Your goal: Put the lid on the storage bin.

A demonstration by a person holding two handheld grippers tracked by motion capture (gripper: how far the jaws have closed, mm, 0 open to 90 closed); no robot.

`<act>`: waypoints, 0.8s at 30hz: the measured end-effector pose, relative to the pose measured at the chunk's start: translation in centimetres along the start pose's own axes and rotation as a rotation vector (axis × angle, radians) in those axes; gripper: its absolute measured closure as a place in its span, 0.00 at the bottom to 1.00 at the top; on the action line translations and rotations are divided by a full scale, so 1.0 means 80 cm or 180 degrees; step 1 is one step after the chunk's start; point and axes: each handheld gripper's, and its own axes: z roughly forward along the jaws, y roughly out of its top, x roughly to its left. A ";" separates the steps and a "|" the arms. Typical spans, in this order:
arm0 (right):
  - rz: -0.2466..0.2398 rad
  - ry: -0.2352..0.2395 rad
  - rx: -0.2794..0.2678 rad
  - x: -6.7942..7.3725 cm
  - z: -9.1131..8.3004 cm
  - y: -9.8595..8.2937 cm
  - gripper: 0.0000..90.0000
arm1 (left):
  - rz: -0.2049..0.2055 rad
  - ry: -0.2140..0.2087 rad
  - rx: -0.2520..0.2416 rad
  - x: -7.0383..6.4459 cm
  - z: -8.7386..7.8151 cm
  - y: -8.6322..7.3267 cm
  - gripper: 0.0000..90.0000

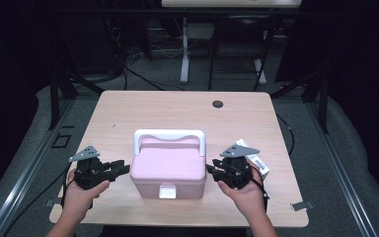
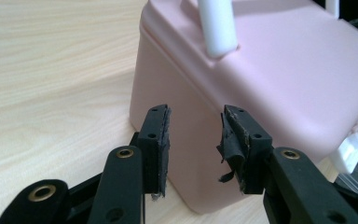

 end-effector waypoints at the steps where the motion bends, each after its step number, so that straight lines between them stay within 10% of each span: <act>1: 0.0000 0.0000 0.0000 0.000 0.000 0.000 0.75 | 0.0000 0.0000 0.0000 0.000 0.000 0.000 0.69; 10: 0.0020 0.0077 -0.0098 -0.010 -0.008 0.039 0.72 | 0.0189 -0.0005 -0.0011 -0.007 -0.006 0.046 0.69; 24: 0.0089 0.0203 -0.0040 -0.018 0.011 0.064 0.64 | 0.0117 0.0093 0.0012 -0.013 0.020 0.078 0.59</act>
